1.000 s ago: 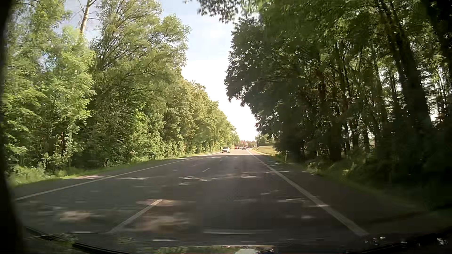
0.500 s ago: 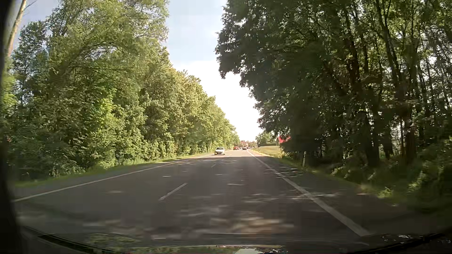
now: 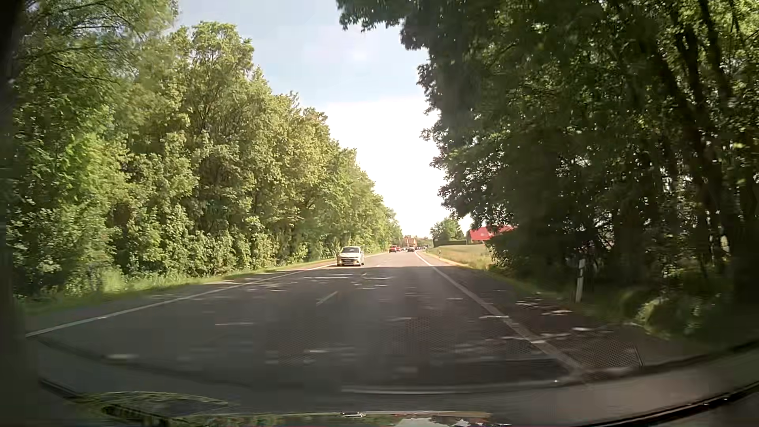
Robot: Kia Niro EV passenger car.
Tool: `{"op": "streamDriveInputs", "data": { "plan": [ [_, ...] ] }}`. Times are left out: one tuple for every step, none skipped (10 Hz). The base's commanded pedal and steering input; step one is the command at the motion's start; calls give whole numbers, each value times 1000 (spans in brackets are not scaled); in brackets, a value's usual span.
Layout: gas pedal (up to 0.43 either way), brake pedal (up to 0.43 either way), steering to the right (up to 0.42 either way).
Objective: Follow the waypoints while adhering to traffic rules and regulations
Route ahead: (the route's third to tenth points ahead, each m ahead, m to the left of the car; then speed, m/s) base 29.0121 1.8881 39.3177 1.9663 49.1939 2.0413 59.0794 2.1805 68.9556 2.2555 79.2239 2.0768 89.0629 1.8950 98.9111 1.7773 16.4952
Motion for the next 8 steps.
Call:
{"op": "streamDriveInputs", "data": {
  "plan": [
    [150, 0, -3],
    [150, 0, -2],
    [150, 0, -2],
    [150, 0, -2],
    [150, 0, -2],
    [150, 0, -2],
    [157, 0, -3],
    [157, 0, -3]
  ]
}}
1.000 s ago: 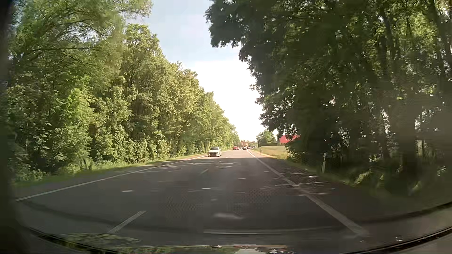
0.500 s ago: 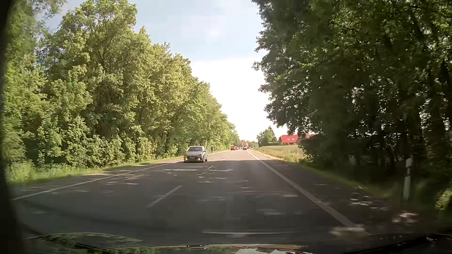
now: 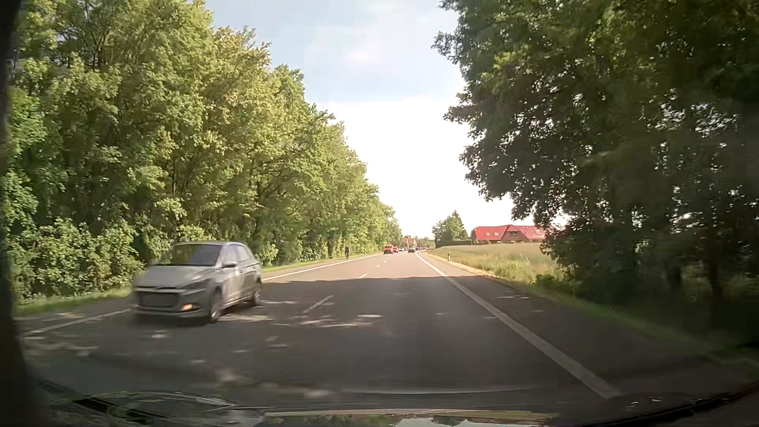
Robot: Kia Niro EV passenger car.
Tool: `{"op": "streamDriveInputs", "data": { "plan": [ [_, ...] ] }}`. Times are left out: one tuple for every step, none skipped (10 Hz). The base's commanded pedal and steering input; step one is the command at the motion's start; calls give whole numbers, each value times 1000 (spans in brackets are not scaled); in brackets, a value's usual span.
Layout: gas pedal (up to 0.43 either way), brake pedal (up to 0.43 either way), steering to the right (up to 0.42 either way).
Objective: Follow the waypoints while adhering to traffic rules and regulations
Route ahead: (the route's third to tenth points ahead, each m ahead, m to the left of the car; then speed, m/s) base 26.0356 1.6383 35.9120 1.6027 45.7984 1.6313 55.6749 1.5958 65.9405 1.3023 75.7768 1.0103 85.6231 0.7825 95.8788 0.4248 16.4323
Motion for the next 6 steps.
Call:
{"op": "streamDriveInputs", "data": {
  "plan": [
    [157, 0, -2],
    [157, 0, -3],
    [157, 0, -3],
    [157, 0, -3],
    [157, 0, -4],
    [157, 0, -4]
  ]
}}
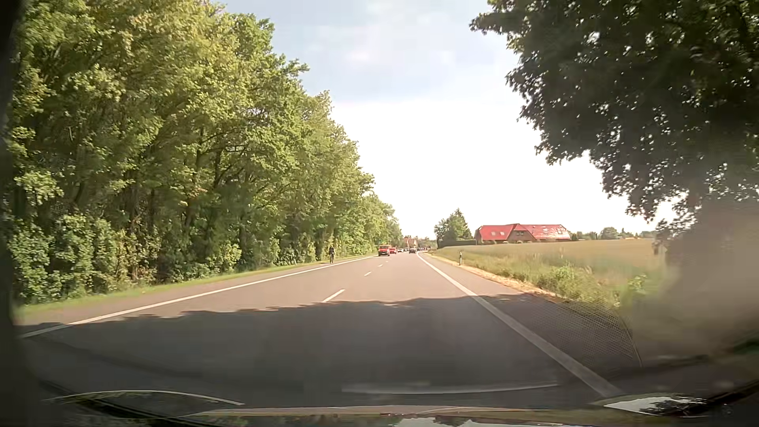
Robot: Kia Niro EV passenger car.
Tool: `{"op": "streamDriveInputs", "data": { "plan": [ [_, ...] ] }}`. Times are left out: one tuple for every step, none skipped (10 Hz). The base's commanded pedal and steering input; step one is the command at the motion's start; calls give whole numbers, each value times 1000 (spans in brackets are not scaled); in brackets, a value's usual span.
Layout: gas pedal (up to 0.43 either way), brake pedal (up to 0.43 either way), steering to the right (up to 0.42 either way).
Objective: Follow the waypoints while adhering to traffic rules and regulations
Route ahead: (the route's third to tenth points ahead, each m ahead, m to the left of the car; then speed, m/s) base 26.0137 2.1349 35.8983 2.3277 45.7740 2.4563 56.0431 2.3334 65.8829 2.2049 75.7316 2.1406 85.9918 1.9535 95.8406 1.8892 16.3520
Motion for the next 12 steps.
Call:
{"op": "streamDriveInputs", "data": {
  "plan": [
    [157, 0, -5],
    [157, 0, -6],
    [169, 0, -5],
    [169, 0, -5],
    [169, 0, -5],
    [169, 0, -5],
    [169, 0, -4],
    [169, 0, -4],
    [169, 0, -4],
    [169, 0, -3],
    [169, 0, -3],
    [169, 0, -2]
  ]
}}
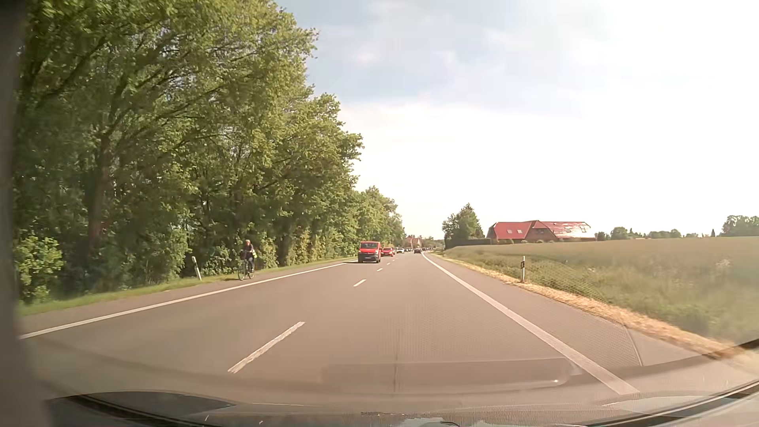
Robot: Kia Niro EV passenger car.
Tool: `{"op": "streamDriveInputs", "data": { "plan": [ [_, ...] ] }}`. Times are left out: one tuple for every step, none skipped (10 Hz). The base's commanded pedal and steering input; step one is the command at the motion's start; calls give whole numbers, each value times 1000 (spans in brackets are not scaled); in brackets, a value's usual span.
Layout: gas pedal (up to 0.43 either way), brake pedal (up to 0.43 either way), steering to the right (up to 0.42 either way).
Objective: Follow the waypoints while adhering to traffic rules and regulations
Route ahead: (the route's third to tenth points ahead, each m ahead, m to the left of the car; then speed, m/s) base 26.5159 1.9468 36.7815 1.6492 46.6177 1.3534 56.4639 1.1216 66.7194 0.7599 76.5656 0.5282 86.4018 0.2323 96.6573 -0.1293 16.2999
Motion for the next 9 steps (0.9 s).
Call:
{"op": "streamDriveInputs", "data": {
  "plan": [
    [169, 0, -2],
    [169, 0, -2],
    [169, 0, -2],
    [169, 0, -1],
    [169, 0, 0],
    [169, 0, 0],
    [169, 0, 0],
    [169, 0, 0],
    [169, 0, 0]
  ]
}}
